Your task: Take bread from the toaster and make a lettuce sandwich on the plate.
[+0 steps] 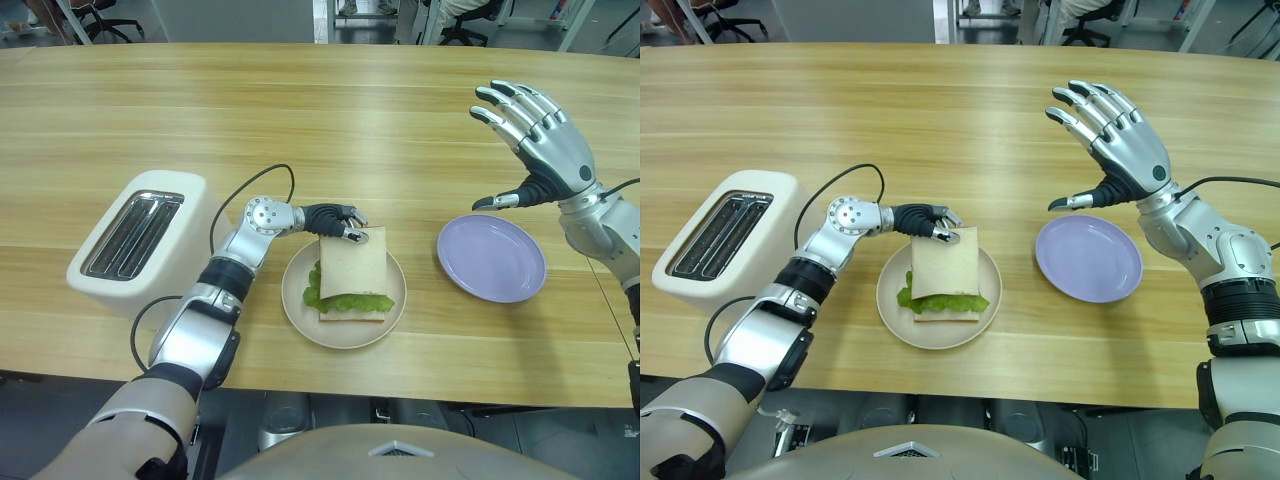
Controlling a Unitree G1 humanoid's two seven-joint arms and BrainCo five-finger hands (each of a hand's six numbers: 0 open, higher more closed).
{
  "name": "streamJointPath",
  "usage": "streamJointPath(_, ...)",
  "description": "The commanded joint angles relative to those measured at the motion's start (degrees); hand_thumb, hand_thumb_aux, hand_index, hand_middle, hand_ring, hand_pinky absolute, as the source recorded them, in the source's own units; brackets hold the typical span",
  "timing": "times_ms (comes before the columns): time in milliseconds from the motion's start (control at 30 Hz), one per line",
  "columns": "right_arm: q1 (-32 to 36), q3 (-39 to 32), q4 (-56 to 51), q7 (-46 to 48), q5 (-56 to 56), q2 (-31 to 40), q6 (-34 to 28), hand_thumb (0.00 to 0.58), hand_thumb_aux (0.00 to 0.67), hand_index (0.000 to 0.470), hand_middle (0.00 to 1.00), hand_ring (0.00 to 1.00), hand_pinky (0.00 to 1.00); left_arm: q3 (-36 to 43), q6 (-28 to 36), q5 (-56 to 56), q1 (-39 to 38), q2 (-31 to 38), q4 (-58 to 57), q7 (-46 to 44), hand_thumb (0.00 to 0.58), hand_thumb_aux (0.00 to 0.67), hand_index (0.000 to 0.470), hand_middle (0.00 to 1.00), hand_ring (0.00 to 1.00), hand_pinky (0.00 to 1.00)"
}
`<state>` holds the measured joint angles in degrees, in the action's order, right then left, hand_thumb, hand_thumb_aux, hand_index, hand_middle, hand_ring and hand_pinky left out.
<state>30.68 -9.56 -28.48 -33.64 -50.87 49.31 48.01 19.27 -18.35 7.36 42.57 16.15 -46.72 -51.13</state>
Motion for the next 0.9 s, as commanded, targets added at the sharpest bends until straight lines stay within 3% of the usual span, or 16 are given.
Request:
streamJointPath(33, 0.18, -1.16, -0.79, 0.15, -0.19, -0.43, 0.35, 0.0, 0.0, 0.0, 0.0, 0.0, 0.0, 0.71, -2.16, 2.55, 1.22, 0.11, -3.98, 1.46, 0.58, 0.67, 0.46, 0.87, 0.87, 0.87)
streamJointPath(100, 0.19, -1.24, -0.9, 0.09, -0.24, -0.58, 0.37, 0.0, 0.0, 0.0, 0.0, 0.0, 0.0, 0.9, -3.2, 3.56, 1.67, 0.2, -5.76, 2.3, 0.58, 0.67, 0.46, 0.6, 0.6, 0.6)
streamJointPath(133, 0.2, -1.33, -0.97, 0.04, -0.27, -0.64, 0.35, 0.0, 0.0, 0.0, 0.0, 0.0, 0.0, 1.11, -3.76, 4.11, 1.86, 0.25, -6.58, 2.46, 0.58, 0.67, 0.46, 0.55, 0.55, 0.55)
streamJointPath(433, 0.51, -1.97, -1.4, -0.11, -0.29, -0.77, 0.51, 0.0, 0.0, 0.0, 0.0, 0.0, 0.0, 1.31, -6.0, 6.23, 1.98, -0.33, -10.19, 3.22, 0.58, 0.67, 0.46, 0.54, 0.54, 0.54)
streamJointPath(500, 0.45, -1.94, -1.41, -0.13, -0.29, -0.71, 0.57, 0.0, 0.0, 0.0, 0.0, 0.0, 0.0, 1.32, -6.27, 6.56, 1.87, -0.5, -10.59, 3.44, 0.58, 0.67, 0.46, 0.51, 0.51, 0.51)
streamJointPath(533, 0.45, -1.94, -1.43, -0.15, -0.3, -0.7, 0.59, 0.0, 0.0, 0.0, 0.0, 0.0, 0.0, 1.03, -6.21, 6.34, 1.79, -0.68, -10.72, 3.44, 0.58, 0.67, 0.46, 0.35, 0.35, 0.35)
streamJointPath(767, 0.38, -2.13, -1.9, -0.39, -0.51, -0.75, 0.64, 0.0, 0.0, 0.0, 0.0, 0.0, 0.0, -0.58, -5.15, 3.75, 1.57, -1.36, -9.22, 0.45, 0.58, 0.67, 0.46, 0.34, 0.34, 0.34)
streamJointPath(800, 0.38, -2.15, -1.91, -0.43, -0.51, -0.75, 0.62, 0.0, 0.0, 0.0, 0.0, 0.0, 0.0, -0.18, -5.51, 4.24, 1.38, -1.24, -9.29, 0.49, 0.58, 0.67, 0.46, 0.31, 0.31, 0.31)
streamJointPath(833, 0.38, -2.16, -1.92, -0.49, -0.51, -0.76, 0.62, 0.0, 0.0, 0.0, 0.0, 0.0, 0.0, 0.19, -5.82, 4.77, 1.22, -1.15, -9.38, 0.72, 0.58, 0.67, 0.46, 0.09, 0.09, 0.09)
streamJointPath(867, 0.45, -2.21, -1.98, -0.57, -0.54, -0.8, 0.61, 0.0, 0.0, 0.0, 0.0, 0.0, 0.0, 0.59, -6.23, 5.4, 1.08, -1.03, -9.51, 1.24, 0.58, 0.67, 0.46, 0.0, 0.0, 0.0)
streamJointPath(900, 0.54, -2.3, -2.07, -0.65, -0.57, -0.85, 0.6, 0.0, 0.0, 0.0, 0.0, 0.0, 0.0, 0.73, -6.44, 5.67, 0.96, -0.99, -9.61, 1.57, 0.58, 0.67, 0.46, 0.0, 0.0, 0.0)
